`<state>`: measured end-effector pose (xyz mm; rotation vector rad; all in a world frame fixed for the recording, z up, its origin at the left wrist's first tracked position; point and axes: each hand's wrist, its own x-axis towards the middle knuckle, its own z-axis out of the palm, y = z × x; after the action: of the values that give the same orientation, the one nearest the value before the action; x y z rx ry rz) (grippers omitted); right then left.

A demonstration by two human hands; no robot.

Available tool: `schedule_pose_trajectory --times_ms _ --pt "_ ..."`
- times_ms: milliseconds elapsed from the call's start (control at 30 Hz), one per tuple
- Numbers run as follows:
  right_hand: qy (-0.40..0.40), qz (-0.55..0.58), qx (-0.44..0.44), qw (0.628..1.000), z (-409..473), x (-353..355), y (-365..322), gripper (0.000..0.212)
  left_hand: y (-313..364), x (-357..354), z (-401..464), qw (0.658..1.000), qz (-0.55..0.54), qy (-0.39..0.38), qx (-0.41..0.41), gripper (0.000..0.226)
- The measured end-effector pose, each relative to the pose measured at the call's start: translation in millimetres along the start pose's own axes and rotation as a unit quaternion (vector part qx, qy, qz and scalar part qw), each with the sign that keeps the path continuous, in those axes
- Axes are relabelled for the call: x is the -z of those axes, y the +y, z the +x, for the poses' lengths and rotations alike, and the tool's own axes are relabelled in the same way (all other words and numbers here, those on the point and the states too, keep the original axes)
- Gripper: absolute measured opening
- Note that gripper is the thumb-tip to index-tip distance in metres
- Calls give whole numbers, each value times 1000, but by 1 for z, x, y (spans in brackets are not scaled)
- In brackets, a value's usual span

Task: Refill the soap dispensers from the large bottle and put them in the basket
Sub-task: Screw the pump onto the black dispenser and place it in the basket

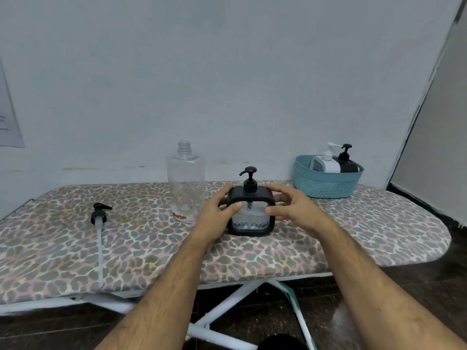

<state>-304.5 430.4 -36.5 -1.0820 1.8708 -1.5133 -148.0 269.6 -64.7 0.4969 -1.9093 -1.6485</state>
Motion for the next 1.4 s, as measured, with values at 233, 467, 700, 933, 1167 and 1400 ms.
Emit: schedule_pose_trajectory --times_ms 233,467,700,933,1167,1400 --pt "51 -63 19 996 -16 39 -6 60 8 -37 8 1000 -23 2 2 57" --pt "151 -45 58 986 -22 74 -12 48 28 -83 29 999 -39 8 -33 52" --pt "305 -42 64 949 -6 118 -10 46 24 -115 60 999 2 -31 -23 56" --pt "407 -50 67 909 38 154 -28 50 27 -147 105 995 71 -58 -43 61" --pt "439 -123 31 889 78 164 -27 54 24 -162 150 978 176 -88 -70 62" --pt "438 -184 12 880 99 160 -14 55 16 -181 169 882 414 -159 -157 78"
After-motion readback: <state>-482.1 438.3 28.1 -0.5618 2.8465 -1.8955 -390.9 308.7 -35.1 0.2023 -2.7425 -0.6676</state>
